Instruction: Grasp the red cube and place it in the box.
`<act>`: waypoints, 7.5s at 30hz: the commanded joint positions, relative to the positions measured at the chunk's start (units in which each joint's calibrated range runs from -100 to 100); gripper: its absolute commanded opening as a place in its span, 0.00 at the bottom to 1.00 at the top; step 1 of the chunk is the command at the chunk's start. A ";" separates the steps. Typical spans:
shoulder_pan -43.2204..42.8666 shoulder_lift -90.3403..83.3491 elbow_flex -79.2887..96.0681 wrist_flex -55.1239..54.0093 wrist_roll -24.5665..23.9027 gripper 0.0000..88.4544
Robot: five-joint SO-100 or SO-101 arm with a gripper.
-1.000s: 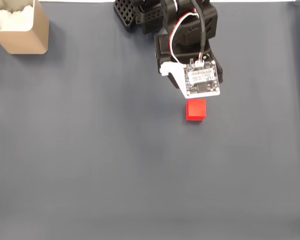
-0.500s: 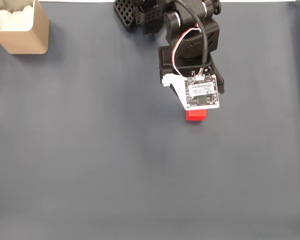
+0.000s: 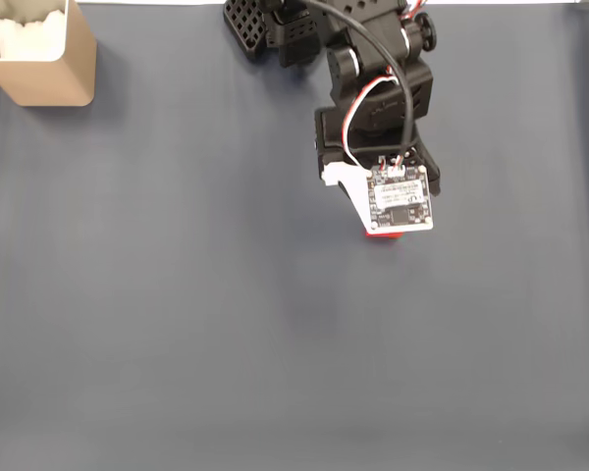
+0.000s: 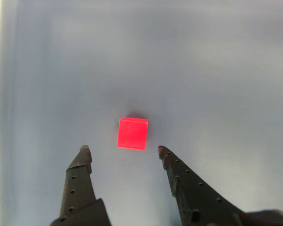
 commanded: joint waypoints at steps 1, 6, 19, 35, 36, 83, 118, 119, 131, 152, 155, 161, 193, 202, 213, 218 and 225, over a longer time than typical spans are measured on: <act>-0.63 1.05 -3.06 -1.44 0.39 0.40; -0.63 3.13 -2.88 -2.92 0.00 0.42; -1.05 8.33 -3.43 -7.18 -0.83 0.42; -2.55 12.58 -6.25 -8.16 -1.71 0.42; -2.55 12.66 -6.25 -8.16 -1.86 0.43; -3.26 13.70 -6.53 -9.06 -1.90 0.14; 4.84 -0.25 -17.84 10.94 1.42 0.00; 5.62 -1.12 -17.75 11.51 1.51 0.00; 16.27 -11.08 -17.29 17.49 2.98 0.00; 40.64 -20.35 -17.02 20.69 3.37 0.00; 42.84 -20.96 -17.29 20.77 3.17 0.00; 48.45 -22.69 -18.02 20.85 4.25 0.00; 70.96 -25.12 -16.38 19.46 5.27 0.00; 77.35 -25.73 -16.20 19.05 4.30 0.00; 84.10 -24.95 -16.38 16.84 4.25 0.00; 85.31 -24.25 -16.38 15.20 4.15 0.00; 84.81 -22.26 -17.57 12.82 3.76 0.00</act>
